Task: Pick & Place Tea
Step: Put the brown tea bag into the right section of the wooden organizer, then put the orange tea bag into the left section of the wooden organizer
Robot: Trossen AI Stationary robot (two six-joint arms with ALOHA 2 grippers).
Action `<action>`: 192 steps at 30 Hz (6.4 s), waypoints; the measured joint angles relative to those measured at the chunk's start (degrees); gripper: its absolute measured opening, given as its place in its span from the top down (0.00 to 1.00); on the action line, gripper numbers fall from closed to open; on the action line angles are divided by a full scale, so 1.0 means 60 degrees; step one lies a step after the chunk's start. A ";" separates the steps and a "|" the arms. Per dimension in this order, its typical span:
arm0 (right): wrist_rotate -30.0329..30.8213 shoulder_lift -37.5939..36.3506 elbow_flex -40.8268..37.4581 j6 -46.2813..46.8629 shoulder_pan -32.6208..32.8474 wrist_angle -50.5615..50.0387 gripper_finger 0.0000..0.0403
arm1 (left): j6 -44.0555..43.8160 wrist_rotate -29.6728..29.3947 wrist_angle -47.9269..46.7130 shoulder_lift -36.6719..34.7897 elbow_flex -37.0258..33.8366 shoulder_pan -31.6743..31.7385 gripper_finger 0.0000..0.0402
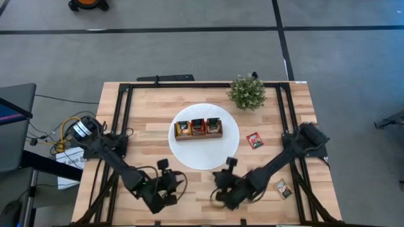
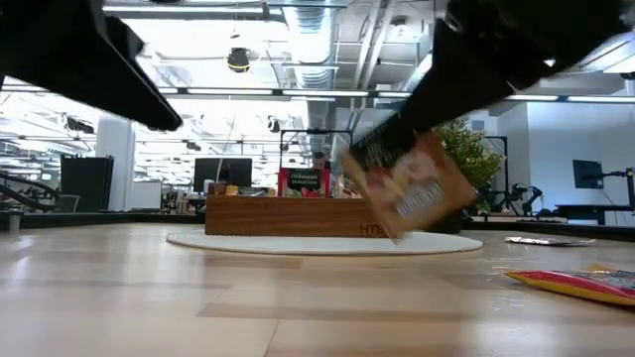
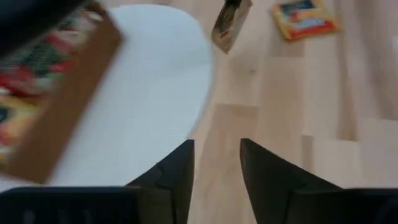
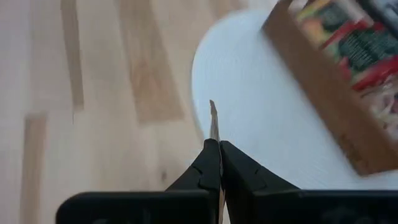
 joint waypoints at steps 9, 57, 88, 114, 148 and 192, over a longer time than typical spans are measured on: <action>-0.0637 -0.3273 -0.5781 -0.4307 -0.2264 0.8972 1.00 | -0.0304 -0.1389 -0.0528 -0.0166 -0.0004 -0.0536 0.70; -0.3111 -0.3109 -0.7057 -0.7861 -0.5137 1.0836 0.57 | -0.0228 -0.1411 -0.0311 -0.0166 -0.0004 -0.0500 0.71; -0.2858 -0.4597 -0.5910 0.3860 0.1675 0.6067 0.85 | 0.1870 -0.0510 0.2283 -0.0152 -0.0007 -0.0483 0.71; -0.4485 -0.2354 -0.5902 1.0610 0.1187 0.5340 0.53 | 0.5058 0.5598 0.8397 0.4843 0.1898 0.2281 1.00; -0.3991 -0.1807 -0.4731 0.6859 0.0704 0.3767 1.00 | 0.3815 0.5778 0.4901 0.4324 0.2514 0.2550 0.99; -0.2097 -0.1851 -0.1644 0.3346 0.1340 0.0606 1.00 | 0.5149 0.2619 0.6563 0.3525 0.2499 0.2553 1.00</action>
